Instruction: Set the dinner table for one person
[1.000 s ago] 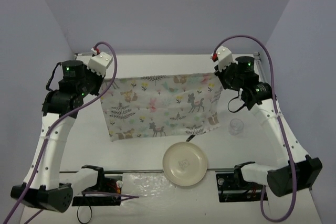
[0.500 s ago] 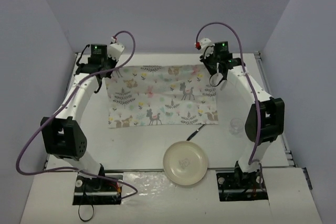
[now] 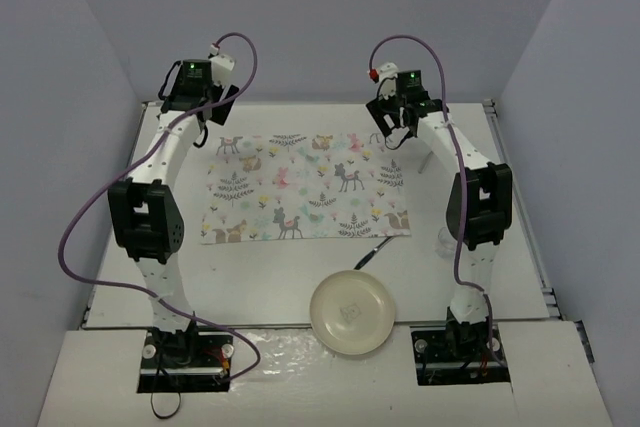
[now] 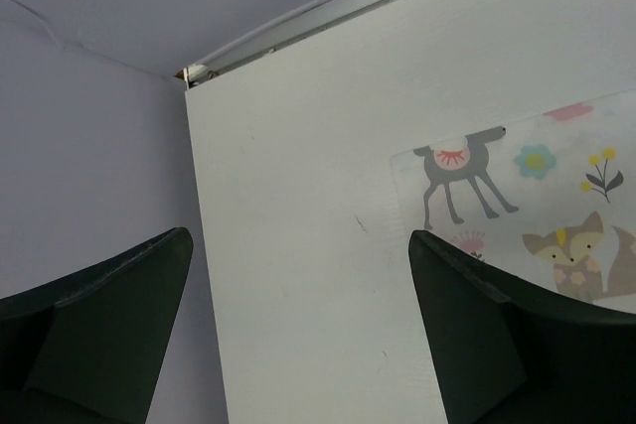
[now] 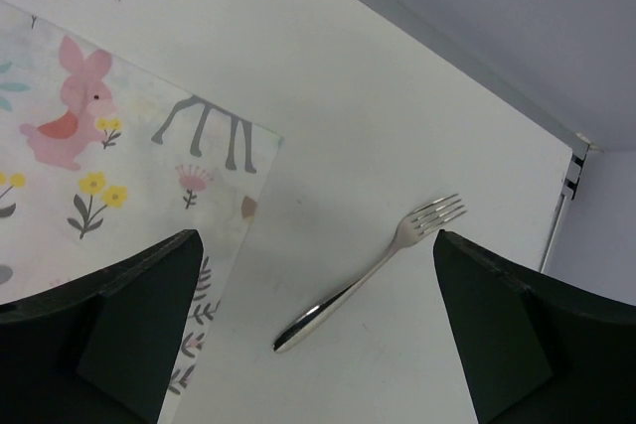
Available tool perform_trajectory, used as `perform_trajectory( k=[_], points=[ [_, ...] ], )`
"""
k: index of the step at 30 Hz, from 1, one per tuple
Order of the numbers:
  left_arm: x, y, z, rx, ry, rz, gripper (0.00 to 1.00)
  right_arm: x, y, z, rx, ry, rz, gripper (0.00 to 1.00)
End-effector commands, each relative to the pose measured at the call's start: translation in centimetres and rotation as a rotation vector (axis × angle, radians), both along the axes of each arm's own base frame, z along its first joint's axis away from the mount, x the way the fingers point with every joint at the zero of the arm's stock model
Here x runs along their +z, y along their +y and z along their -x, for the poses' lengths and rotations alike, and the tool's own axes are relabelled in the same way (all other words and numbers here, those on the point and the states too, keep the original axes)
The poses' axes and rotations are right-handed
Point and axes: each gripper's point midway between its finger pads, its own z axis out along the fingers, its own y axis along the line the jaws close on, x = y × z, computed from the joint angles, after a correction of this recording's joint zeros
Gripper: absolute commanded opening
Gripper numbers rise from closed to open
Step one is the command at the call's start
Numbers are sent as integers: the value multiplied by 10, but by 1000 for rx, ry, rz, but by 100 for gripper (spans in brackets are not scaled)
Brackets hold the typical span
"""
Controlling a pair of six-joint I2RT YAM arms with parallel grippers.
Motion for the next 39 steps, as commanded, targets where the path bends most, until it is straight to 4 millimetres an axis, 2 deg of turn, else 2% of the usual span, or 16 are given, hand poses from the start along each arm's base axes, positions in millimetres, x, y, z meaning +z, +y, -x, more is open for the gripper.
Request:
perform_trajectory(
  k=[1,2,3,4,5,7,9,11,14,16,20,24,27,30,35,39],
  points=[
    [75,2,36,-13,-158,42,89,94,-9,29,-22,-178,-21,99],
    [58,-1,40,-30,-118,47,89,81,-10,34,-16,-148,-12,99],
    [64,-5,52,-54,-124,56,88,88,-10,46,-6,-150,-10,99],
    [57,-10,70,-91,-97,72,88,73,-12,61,8,-109,7,99],
    [49,-13,82,-117,-72,78,88,68,-13,71,24,-87,18,99],
    [22,-32,119,-248,51,109,88,64,-14,110,84,-20,33,98],
    [4,-52,145,-352,127,141,88,50,-17,129,103,27,47,98],
    [-21,-77,185,-494,259,160,88,44,-22,155,117,56,49,98],
    [-49,-111,233,-651,417,154,87,49,-34,179,91,37,56,98],
    [-69,-129,253,-700,495,176,85,50,-39,186,64,31,48,98],
    [-90,-164,270,-738,556,208,83,57,-45,190,26,3,17,99],
    [-102,-206,298,-845,603,183,82,61,-67,183,-72,-22,16,100],
    [-111,-233,321,-947,641,115,83,55,-82,175,-138,-12,10,100],
    [-125,-259,337,-1026,692,71,83,44,-88,169,-172,7,-18,100],
    [-149,-280,333,-1065,738,50,83,39,-98,163,-217,5,-43,100],
    [-162,-296,328,-1094,781,67,82,41,-114,163,-282,-17,-34,100]
  ],
)
